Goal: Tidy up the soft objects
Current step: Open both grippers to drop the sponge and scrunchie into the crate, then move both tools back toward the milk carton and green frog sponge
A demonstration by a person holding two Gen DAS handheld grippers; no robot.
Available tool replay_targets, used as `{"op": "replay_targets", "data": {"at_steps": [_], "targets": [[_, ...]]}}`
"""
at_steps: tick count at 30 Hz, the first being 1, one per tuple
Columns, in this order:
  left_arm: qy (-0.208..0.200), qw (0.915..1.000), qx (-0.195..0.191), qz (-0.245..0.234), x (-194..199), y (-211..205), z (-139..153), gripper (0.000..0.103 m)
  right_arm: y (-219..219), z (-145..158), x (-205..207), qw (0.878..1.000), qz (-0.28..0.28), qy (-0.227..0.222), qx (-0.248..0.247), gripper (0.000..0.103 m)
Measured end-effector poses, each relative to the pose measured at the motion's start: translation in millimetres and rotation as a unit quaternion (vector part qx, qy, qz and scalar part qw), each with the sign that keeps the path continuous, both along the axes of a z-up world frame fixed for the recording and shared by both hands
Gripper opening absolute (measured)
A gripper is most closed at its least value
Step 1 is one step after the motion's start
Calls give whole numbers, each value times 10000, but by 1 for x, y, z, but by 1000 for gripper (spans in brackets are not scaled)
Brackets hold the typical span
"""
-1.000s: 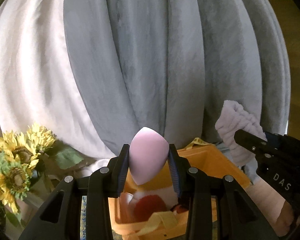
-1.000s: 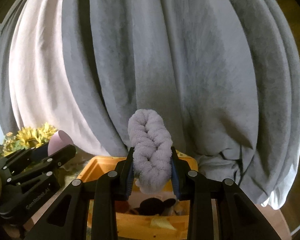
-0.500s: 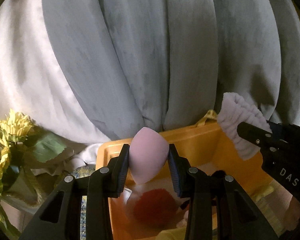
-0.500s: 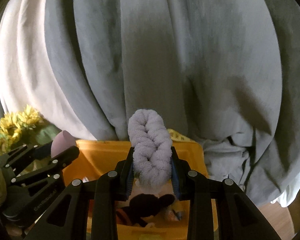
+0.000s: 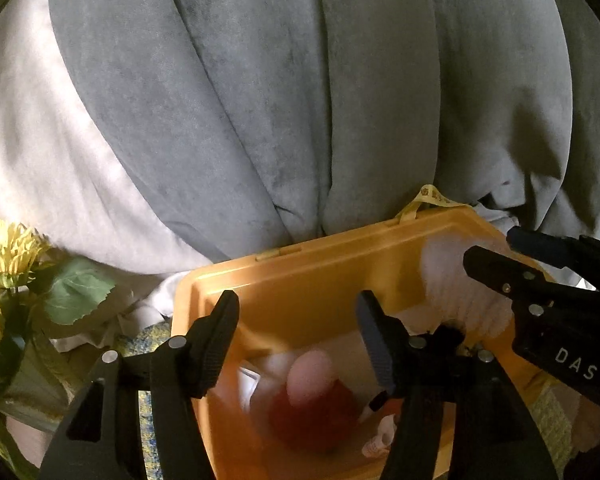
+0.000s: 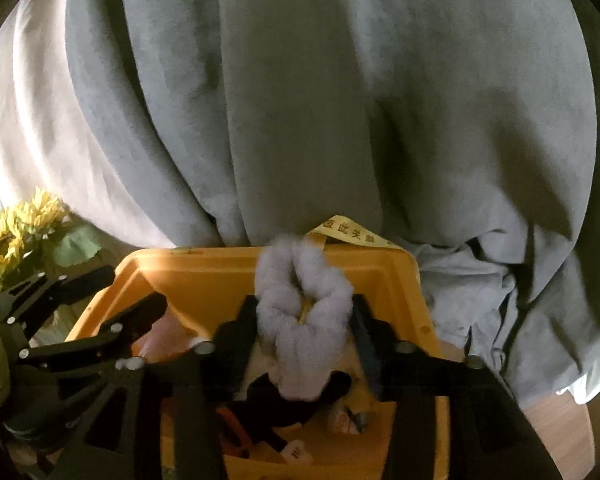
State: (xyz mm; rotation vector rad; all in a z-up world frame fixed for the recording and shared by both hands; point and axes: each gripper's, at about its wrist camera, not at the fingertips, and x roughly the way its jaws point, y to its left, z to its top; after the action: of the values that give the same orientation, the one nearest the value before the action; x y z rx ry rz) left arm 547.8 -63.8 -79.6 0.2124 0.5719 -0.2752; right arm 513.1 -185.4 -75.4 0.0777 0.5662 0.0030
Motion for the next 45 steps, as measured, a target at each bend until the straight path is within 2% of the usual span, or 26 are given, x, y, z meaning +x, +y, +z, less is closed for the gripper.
{"op": "replay_targets", "data": {"at_steps": [5, 8, 15, 22, 32, 45], "targets": [[-26, 10000, -87, 19, -9, 4, 5, 68, -2, 3, -3, 9999, -151, 8, -69, 57], [-134, 9997, -174, 60, -21, 10, 14, 68, -2, 9, -12, 9997, -237, -81, -78, 61], [-463, 9982, -353, 153, -64, 27, 39, 73, 6, 35, -52, 9976, -377, -576, -115, 64], [-611, 9970, -404, 264, -111, 41, 49, 77, 17, 47, -95, 9967, -237, -772, -62, 65], [-287, 9974, -501, 433, -161, 65, 31, 78, 38, 38, -142, 9983, -51, -578, -43, 65], [204, 9977, -434, 482, -203, 77, -10, 78, 58, 2, -178, 9995, 243, 135, -157, 65]]}}
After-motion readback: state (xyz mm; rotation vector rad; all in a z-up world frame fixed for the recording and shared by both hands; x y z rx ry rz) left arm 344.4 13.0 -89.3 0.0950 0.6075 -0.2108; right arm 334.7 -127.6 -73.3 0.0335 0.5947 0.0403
